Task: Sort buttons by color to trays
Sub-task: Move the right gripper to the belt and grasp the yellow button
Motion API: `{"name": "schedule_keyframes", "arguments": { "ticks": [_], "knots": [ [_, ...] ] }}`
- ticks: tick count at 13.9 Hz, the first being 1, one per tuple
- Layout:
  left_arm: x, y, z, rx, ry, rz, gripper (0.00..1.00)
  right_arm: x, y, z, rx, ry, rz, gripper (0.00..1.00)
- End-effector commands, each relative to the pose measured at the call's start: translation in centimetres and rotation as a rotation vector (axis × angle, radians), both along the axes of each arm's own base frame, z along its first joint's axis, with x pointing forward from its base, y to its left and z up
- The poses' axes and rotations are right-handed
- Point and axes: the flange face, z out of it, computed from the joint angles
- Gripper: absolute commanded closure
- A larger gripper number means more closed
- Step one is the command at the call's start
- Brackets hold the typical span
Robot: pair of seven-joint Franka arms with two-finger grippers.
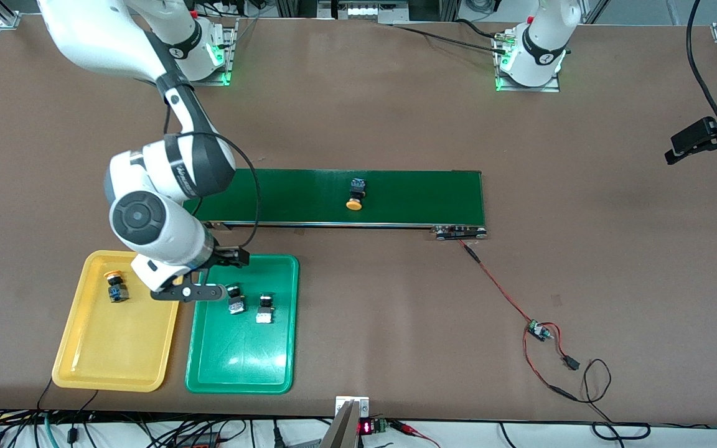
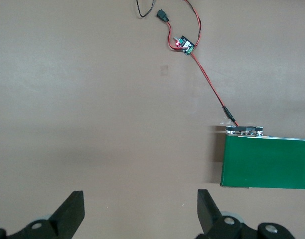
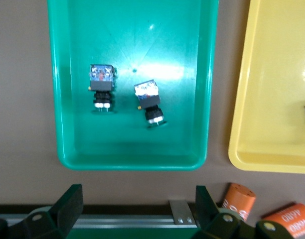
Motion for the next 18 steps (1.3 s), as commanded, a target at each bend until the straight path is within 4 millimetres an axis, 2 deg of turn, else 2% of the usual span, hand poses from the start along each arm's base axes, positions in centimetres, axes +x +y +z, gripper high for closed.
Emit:
{"name": "schedule_keyframes", "arguments": {
  "ticks": [1,4,8,11,16,18],
  "knots": [
    [-0.2,0.3,0.6,0.01,0.005,-0.003,0.0,-2.5,-2.2,1.7,0.017,0.033,0.02,0.0],
    [-0.1,0.2,0.7,0.011,0.0,-0.006,0.0,-5.5,-4.1,3.7,0.039,0.055,-0.011,0.0],
    [0.0,0.0,0.6,0.011,-0.001,-0.009,0.0,-8.7,-5.1,4.6,0.028,0.07,-0.01,0.0],
    [0.0,0.0,0.6,0.011,-0.001,-0.009,0.0,-10.9,-5.1,4.4,0.028,0.053,-0.001,0.0],
    [-0.1,0.0,0.7,0.011,-0.003,-0.009,0.0,-14.6,-5.6,2.5,0.036,0.0,-0.008,0.0],
    [0.0,0.0,0.6,0.011,-0.001,-0.009,0.0,-15.7,-5.2,1.9,0.041,-0.025,-0.089,0.0]
  ]
}}
